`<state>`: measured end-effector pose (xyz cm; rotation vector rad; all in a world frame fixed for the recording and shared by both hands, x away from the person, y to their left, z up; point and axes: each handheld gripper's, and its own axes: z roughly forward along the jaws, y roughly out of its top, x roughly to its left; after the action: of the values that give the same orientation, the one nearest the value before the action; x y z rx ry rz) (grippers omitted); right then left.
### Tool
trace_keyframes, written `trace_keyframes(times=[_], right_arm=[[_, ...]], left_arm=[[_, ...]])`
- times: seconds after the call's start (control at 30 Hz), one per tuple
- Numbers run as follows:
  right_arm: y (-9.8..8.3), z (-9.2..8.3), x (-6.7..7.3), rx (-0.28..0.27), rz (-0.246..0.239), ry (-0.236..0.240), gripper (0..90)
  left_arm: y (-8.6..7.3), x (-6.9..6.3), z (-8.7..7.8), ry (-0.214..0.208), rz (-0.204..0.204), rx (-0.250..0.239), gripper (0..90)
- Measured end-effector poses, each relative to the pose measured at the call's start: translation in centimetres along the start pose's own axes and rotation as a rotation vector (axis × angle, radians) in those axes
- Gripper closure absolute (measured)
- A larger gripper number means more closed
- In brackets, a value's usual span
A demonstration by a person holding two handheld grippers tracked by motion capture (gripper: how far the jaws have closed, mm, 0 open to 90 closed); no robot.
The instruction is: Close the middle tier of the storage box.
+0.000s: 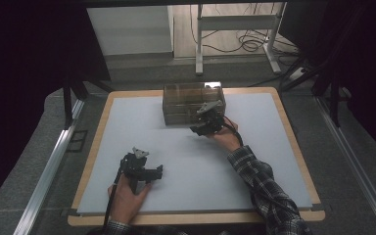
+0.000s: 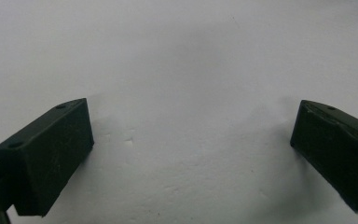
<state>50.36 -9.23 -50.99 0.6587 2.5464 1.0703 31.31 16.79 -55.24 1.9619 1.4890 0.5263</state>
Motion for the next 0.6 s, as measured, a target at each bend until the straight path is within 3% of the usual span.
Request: trace_keyframes(times=[0.6], right_arm=[[0.13,0.46,-0.1,0.007,-0.01,-0.001,38.3]], left_arm=[[0.0,0.01,-0.01,0.0,0.002,0.002,0.0]])
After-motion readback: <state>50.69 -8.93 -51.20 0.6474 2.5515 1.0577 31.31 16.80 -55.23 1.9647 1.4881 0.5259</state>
